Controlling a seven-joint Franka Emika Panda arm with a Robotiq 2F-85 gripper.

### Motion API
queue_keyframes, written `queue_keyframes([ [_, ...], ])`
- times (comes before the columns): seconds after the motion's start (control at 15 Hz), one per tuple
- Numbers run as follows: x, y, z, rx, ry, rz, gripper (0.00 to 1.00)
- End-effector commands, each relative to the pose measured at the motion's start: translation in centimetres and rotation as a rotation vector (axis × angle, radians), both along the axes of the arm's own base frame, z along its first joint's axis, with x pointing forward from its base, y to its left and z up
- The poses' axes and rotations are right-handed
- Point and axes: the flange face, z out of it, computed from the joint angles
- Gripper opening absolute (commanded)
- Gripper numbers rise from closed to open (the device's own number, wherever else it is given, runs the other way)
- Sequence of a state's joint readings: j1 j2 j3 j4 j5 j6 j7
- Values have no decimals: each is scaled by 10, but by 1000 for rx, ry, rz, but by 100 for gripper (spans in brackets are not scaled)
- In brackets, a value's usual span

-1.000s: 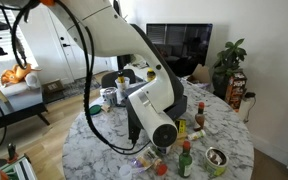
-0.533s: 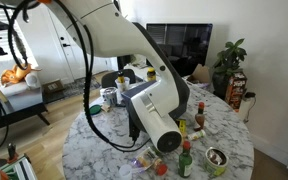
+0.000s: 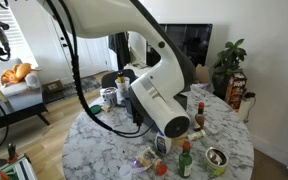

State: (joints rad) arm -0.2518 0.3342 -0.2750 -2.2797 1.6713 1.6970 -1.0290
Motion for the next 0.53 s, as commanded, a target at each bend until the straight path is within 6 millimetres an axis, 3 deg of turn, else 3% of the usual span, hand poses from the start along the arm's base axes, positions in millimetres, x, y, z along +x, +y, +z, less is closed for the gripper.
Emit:
queue_keyframes([
  [0.0,-10,13,59,2,-84,66,0],
  [0.47,-23,57,177,-81,-115,261,0],
])
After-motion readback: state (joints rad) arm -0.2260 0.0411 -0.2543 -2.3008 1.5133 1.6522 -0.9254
